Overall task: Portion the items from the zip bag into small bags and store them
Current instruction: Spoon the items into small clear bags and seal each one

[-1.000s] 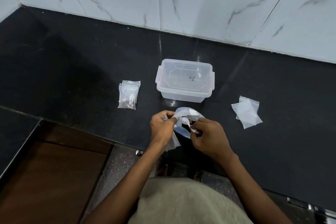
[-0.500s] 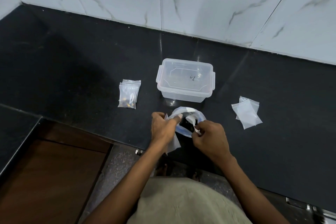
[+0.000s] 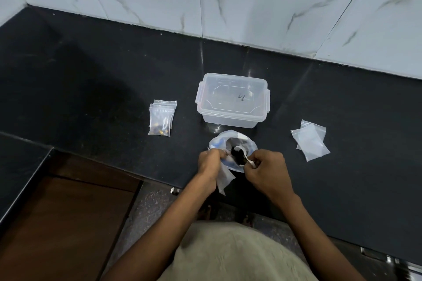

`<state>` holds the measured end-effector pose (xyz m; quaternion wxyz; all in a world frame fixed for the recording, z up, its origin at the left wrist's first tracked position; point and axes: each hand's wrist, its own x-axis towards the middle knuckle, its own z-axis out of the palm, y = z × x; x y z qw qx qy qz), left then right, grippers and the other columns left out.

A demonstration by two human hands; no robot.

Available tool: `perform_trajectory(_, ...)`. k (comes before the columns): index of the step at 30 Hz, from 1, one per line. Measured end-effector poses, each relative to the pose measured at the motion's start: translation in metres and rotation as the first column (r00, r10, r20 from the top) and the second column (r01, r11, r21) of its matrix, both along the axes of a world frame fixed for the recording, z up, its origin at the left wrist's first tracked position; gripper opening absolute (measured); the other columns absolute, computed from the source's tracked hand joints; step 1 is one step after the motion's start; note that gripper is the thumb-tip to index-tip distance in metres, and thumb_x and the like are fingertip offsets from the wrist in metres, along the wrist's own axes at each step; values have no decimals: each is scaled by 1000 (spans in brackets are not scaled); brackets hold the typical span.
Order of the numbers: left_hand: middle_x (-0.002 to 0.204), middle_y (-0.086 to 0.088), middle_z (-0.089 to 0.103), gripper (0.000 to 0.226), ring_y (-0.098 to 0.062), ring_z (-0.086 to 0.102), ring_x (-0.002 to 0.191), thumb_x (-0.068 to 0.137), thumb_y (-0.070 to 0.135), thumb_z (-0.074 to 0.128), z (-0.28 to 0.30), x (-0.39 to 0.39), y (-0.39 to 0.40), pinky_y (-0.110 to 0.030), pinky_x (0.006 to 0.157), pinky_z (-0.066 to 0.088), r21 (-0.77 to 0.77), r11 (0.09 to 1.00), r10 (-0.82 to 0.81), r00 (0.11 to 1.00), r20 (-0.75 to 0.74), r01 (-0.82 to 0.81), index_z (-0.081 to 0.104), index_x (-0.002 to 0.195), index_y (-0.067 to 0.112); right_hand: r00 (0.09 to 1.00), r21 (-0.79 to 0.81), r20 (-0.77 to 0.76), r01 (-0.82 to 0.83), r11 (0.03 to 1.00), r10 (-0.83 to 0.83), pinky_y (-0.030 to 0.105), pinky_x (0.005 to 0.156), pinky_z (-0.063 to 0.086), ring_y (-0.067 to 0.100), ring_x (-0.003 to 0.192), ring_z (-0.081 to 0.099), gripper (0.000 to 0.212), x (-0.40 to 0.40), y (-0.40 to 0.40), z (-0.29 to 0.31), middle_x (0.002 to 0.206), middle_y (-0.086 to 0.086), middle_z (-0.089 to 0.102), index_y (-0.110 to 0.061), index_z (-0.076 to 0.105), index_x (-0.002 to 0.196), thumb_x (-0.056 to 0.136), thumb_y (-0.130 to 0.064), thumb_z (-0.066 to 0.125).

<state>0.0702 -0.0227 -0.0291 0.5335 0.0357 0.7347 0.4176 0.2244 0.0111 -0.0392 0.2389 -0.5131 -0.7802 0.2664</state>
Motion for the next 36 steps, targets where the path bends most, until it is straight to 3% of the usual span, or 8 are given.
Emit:
perform_trajectory(3,80,-13,70,16,-29,63,75,81,9,57,-1,-1,2,-37,75,50,4,1000,-19,996,88,19,73,80,10,997,-85,-71,20,996,-26,28,46,40,9,44,45,14,0,2,-3,47,-1,53,-10,65,58,70,-8,70)
perform_trajectory(7,54,-3,62,14,-18,55,50,89,6,57,-6,-3,4,-27,55,46,81,997,-21,992,127,11,71,86,8,962,-287,-174,153,945,-209,24,49,45,5,46,52,14,0,4,2,52,2,64,-9,73,63,77,-5,75)
perform_trajectory(12,62,-5,64,8,-12,52,43,94,5,60,-13,-4,5,-23,48,46,141,990,-9,994,108,-6,67,96,5,782,-704,-264,244,667,-564,22,36,31,10,36,41,18,3,13,6,51,9,55,0,66,60,78,1,71)
perform_trajectory(15,61,-1,65,5,-7,54,41,95,6,62,-14,-2,8,-20,45,44,147,989,-26,994,105,10,67,93,6,678,-813,-269,220,539,-684,18,34,22,9,35,31,17,3,15,4,51,6,48,0,60,63,77,3,69)
perform_trajectory(22,91,-10,78,13,-31,74,92,81,21,78,-23,-3,10,-43,84,58,167,979,-93,986,-136,116,73,88,11,528,-919,-264,117,377,-807,18,33,18,8,36,27,20,4,18,-2,51,2,44,-6,56,58,74,3,65)
perform_trajectory(25,89,-1,74,22,-21,70,85,73,23,86,-26,-9,9,-34,74,56,167,978,-77,959,-272,126,68,85,19,536,-919,-284,84,385,-795,17,32,18,8,36,26,24,10,20,-4,52,3,44,-7,57,55,75,3,64)
perform_trajectory(31,111,5,53,53,-15,56,101,65,19,92,-29,-19,12,-28,89,51,214,950,-76,831,-551,229,57,104,23,703,-790,-323,168,589,-634,19,35,22,12,38,31,9,11,23,7,53,8,49,7,66,73,80,2,68)
perform_trajectory(36,111,-7,65,47,-17,64,93,71,10,91,-33,-27,16,-28,83,56,314,949,98,968,-232,-21,58,103,19,657,-853,-320,113,509,-683,18,35,19,9,37,29,11,5,29,13,51,3,45,1,62,67,77,2,66)
